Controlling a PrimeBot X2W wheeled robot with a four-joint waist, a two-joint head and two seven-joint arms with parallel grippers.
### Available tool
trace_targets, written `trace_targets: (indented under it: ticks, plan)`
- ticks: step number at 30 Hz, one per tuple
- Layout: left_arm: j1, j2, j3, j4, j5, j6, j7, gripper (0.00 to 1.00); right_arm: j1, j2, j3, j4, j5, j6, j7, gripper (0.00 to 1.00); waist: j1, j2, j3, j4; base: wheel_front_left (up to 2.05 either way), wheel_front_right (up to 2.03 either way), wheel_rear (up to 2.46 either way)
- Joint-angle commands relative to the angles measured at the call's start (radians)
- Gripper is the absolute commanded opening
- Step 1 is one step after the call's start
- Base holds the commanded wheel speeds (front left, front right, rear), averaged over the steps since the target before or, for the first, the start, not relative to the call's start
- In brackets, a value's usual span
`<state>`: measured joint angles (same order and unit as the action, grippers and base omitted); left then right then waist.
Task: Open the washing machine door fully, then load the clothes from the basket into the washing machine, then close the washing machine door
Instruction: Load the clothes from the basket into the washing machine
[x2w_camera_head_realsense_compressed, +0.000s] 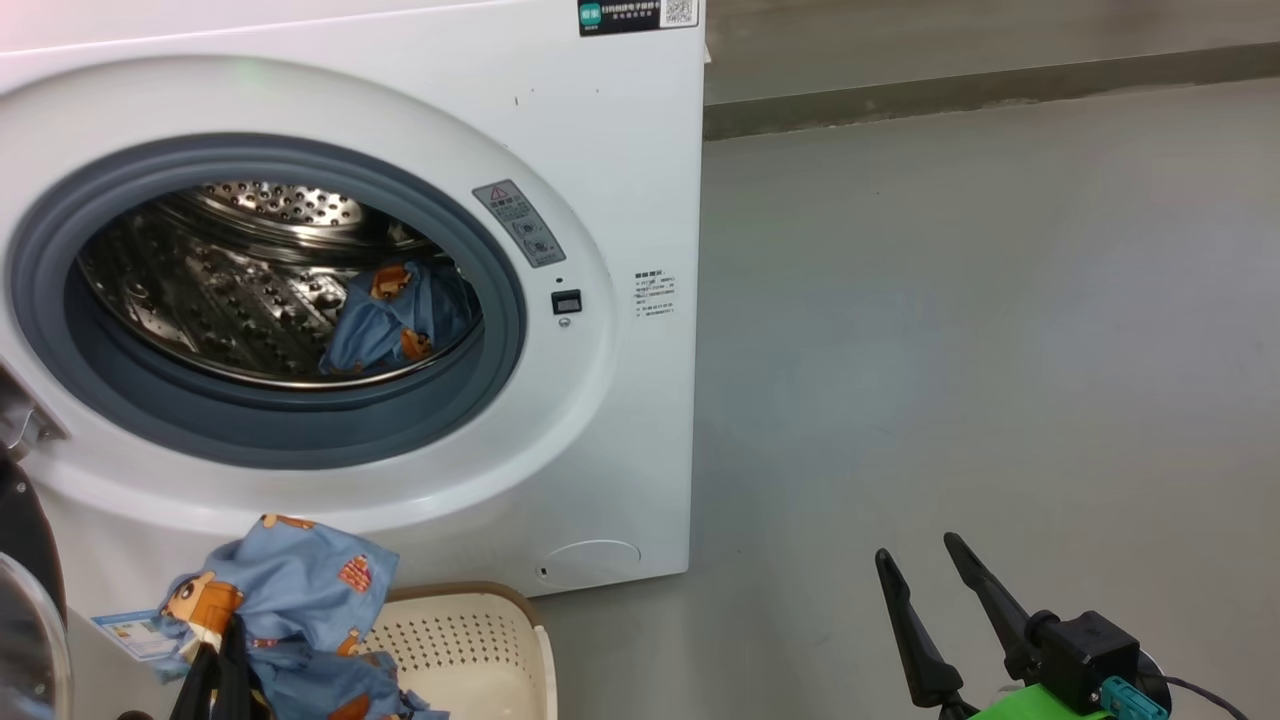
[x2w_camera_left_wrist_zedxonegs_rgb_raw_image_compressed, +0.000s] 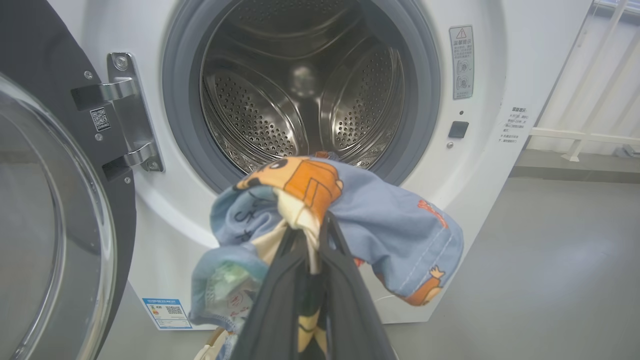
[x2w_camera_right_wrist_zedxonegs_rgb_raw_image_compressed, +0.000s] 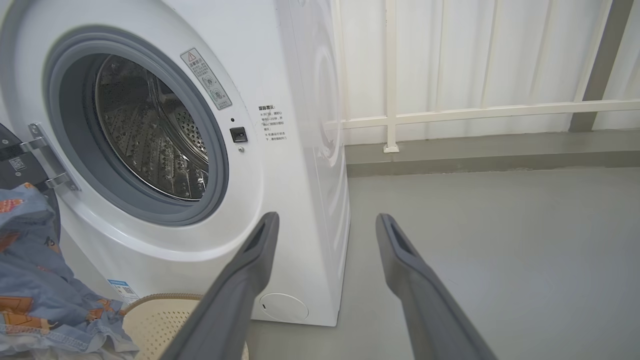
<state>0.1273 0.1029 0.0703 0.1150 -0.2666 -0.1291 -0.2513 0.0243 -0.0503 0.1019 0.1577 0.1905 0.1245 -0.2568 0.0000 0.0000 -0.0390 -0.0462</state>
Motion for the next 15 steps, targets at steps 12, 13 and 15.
trace_targets:
  ticks: [12,13,15]
  plan:
    - [-0.056,0.011,0.033,-0.012,-0.009,-0.002,-0.010,0.00,-0.012,0.000,0.028,-0.027,0.010,0.006,-0.005,1.00,0.0000,0.0000,0.030,-0.008,0.00,0.00,0.00]
    - [-0.061,0.011,0.032,-0.011,-0.011,-0.002,-0.010,0.00,-0.012,0.000,0.029,-0.028,0.011,0.006,-0.005,1.00,0.0000,0.0000,0.035,-0.009,0.00,0.00,0.00]
    - [-0.072,0.013,0.030,-0.009,-0.016,-0.002,-0.010,0.00,-0.011,0.000,0.031,-0.030,0.012,0.006,-0.005,1.00,0.0000,0.0000,0.046,-0.013,0.00,0.00,0.00]
